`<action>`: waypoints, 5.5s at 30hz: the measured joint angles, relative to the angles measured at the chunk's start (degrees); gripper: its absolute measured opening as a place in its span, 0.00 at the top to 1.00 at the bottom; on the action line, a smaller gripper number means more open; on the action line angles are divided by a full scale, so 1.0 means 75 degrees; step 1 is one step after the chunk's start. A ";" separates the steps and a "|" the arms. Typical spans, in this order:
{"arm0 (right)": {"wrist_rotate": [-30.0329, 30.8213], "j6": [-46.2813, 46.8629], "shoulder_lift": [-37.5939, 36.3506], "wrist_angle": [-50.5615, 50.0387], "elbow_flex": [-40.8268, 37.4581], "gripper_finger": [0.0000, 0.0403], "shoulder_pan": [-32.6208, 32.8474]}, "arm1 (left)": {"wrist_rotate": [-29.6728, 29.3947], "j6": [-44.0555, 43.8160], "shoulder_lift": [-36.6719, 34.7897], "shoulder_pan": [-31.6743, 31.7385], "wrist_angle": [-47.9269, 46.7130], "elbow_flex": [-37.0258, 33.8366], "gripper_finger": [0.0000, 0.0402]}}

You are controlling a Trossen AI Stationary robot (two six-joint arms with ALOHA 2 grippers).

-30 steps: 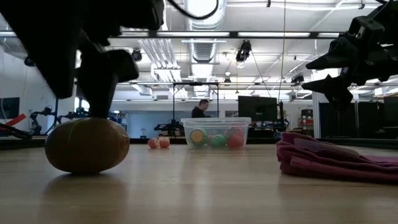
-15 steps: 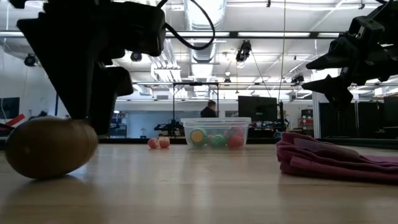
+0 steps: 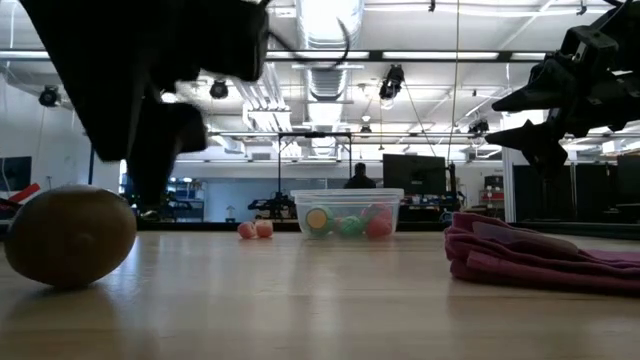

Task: Pick and placing Produce into tupperware
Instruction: Put the kiwi in the transparent bin, then put the top peach in the transparent bin

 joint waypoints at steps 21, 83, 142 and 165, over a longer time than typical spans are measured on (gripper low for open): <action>0.0000 0.0000 0.0000 0.0000 0.0000 0.46 0.0001 | -0.0179 0.4296 -0.0001 -0.0101 -0.0141 0.0194 0.38; 0.0000 0.0003 0.0000 0.0000 0.0000 0.46 0.0000 | -0.0415 0.4472 0.0353 0.0292 -0.0369 -0.0124 0.40; 0.0006 0.0000 0.0006 -0.0045 0.0000 0.46 0.0000 | -0.2757 0.6044 0.0720 0.5417 -0.3068 0.2429 0.24; 0.0003 0.0000 0.0003 -0.0064 0.0000 0.46 0.0000 | -0.2566 0.5794 0.0609 0.5975 -0.0792 0.0347 0.25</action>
